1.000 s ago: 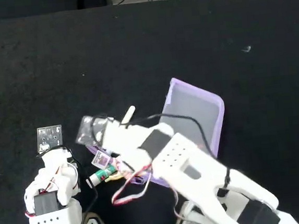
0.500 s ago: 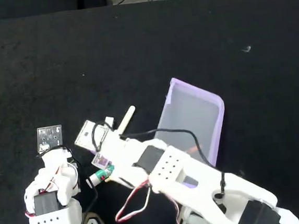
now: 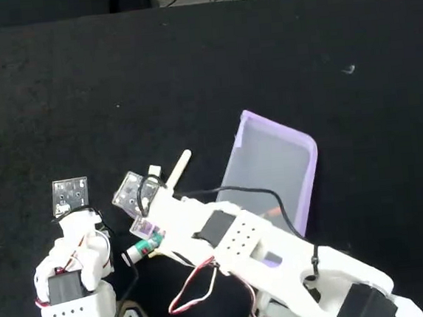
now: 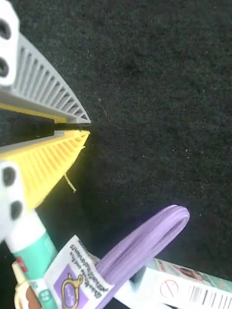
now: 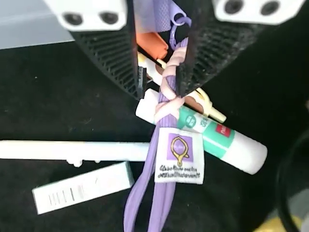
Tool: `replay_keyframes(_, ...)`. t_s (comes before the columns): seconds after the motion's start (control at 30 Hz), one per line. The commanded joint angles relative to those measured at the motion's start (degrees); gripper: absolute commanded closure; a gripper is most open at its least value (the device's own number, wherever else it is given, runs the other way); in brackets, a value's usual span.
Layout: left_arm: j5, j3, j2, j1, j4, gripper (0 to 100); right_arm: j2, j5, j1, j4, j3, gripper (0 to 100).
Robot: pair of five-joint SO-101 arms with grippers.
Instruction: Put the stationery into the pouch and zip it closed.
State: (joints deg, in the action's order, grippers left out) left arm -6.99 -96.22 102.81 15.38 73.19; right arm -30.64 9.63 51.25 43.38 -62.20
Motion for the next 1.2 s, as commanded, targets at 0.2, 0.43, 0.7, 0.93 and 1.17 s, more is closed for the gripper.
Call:
replay_keyframes(0.2, 0.5, -1.3, 0.3, -0.6, -1.1, 97, -2.0, -0.5, 0.4, -3.5, -1.4, 88.4)
replay_keyframes(0.43, 0.5, -1.3, 0.3, -0.6, -1.1, 97, -1.7, -0.5, 3.9, -4.8, -1.5, 88.4)
replay_keyframes(0.7, 0.5, -1.3, 0.3, -0.6, -1.1, 97, 13.1, -0.2, 4.0, -4.3, 4.8, 89.0)
replay_keyframes(0.93, 0.5, -1.3, 0.3, -0.6, -1.1, 97, 18.0, -0.2, 3.9, 4.7, 14.7, 97.1)
replay_keyframes(1.17, 0.5, -1.3, 0.3, -0.6, -1.1, 97, 18.0, 0.0, 0.9, 11.1, 22.2, 98.8)
